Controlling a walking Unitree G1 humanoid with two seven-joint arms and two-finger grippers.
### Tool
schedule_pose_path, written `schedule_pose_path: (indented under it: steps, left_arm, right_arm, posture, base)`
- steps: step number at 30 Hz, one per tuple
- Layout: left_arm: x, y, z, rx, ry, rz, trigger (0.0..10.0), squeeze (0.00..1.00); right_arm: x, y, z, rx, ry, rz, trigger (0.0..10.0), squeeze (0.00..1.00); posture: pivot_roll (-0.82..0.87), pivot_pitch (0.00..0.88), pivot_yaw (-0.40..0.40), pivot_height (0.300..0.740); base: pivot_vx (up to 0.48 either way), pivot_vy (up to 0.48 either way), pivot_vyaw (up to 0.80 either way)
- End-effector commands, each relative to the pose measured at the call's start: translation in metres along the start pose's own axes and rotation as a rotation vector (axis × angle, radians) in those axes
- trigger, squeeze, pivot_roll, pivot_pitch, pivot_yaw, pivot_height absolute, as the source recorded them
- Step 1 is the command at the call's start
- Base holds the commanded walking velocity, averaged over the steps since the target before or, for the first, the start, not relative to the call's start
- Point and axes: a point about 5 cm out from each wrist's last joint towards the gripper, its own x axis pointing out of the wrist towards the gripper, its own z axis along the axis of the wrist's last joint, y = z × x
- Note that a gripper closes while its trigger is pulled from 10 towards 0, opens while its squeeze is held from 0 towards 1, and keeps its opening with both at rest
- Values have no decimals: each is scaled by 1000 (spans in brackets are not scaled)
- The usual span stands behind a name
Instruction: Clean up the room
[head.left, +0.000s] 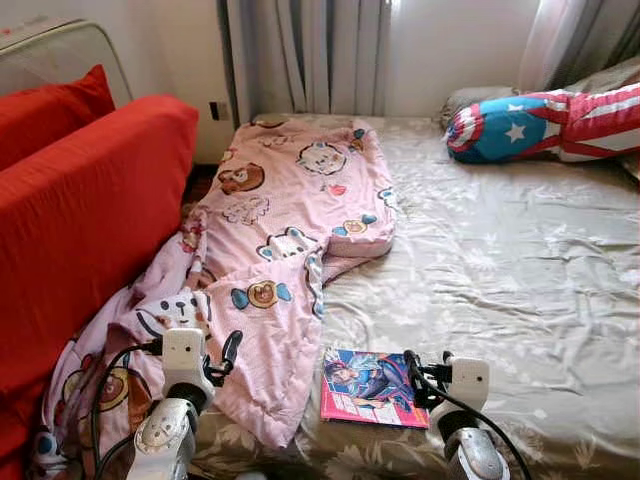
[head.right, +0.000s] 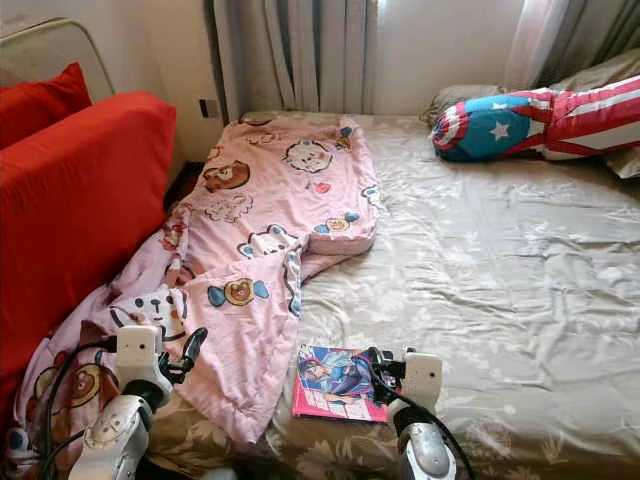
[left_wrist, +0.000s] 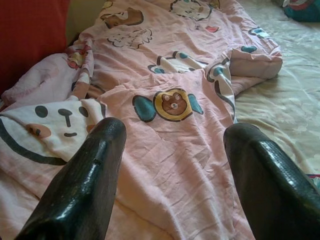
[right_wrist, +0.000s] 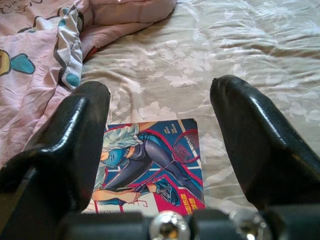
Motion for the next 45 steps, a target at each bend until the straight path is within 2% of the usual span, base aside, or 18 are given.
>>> schedule_pose_path:
  steps: [1, 5, 8, 9, 15, 25, 28, 33, 45]
  left_arm:
    - [-1, -1, 1, -2, 0, -8, 10000, 0]
    - [-1, -2, 2, 0, -3, -12, 10000, 0]
    - [-1, -1, 2, 3, 0, -13, 10000, 0]
    - [-1, -2, 2, 3, 2, -14, 10000, 0]
    - [0, -4, 4, 5, 2, -21, 10000, 0]
    - [8, -7, 10, 6, -6, -30, 10000, 0]
    - [7, -6, 10, 9, -3, -23, 10000, 0]
    - [4, -4, 7, 4, 6, -16, 10000, 0]
    - [0, -4, 5, -4, 8, -18, 10000, 0]
  right_arm:
    - [-1, 1, -2, 0, 5, 2, 10000, 0]
    - [-1, 0, -2, 8, 0, -10, 10000, 0]
    - [1, -2, -2, 49, 14, -38, 10000, 0]
    - [3, -3, -1, 81, 12, -56, 10000, 0]
    - [15, -6, 10, 124, 5, -88, 10000, 0]
    - [36, -6, 34, 96, -13, -56, 10000, 0]
    - [35, -5, 31, 94, -6, -44, 10000, 0]
    - [26, 0, 15, 85, 46, -13, 10000, 0]
    - [25, 7, 12, 58, 52, 26, 10000, 0]
  posture:
    - [12, 0, -16, 620]
    - [14, 0, -14, 620]
    - [17, 0, -12, 620]
    - [18, 0, -9, 620]
    - [30, 0, 0, 620]
    - [38, 19, 13, 620]
    - [40, 28, 13, 620]
    - [42, 37, 13, 620]
    - [43, 44, 11, 620]
  base:
    - [0, 0, 0]
    - [0, 0, 0]
    - [0, 0, 0]
    - [0, 0, 0]
    - [0, 0, 0]
    - [0, 0, 0]
    - [0, 0, 0]
    - [0, 0, 0]
    - [109, 0, 0]
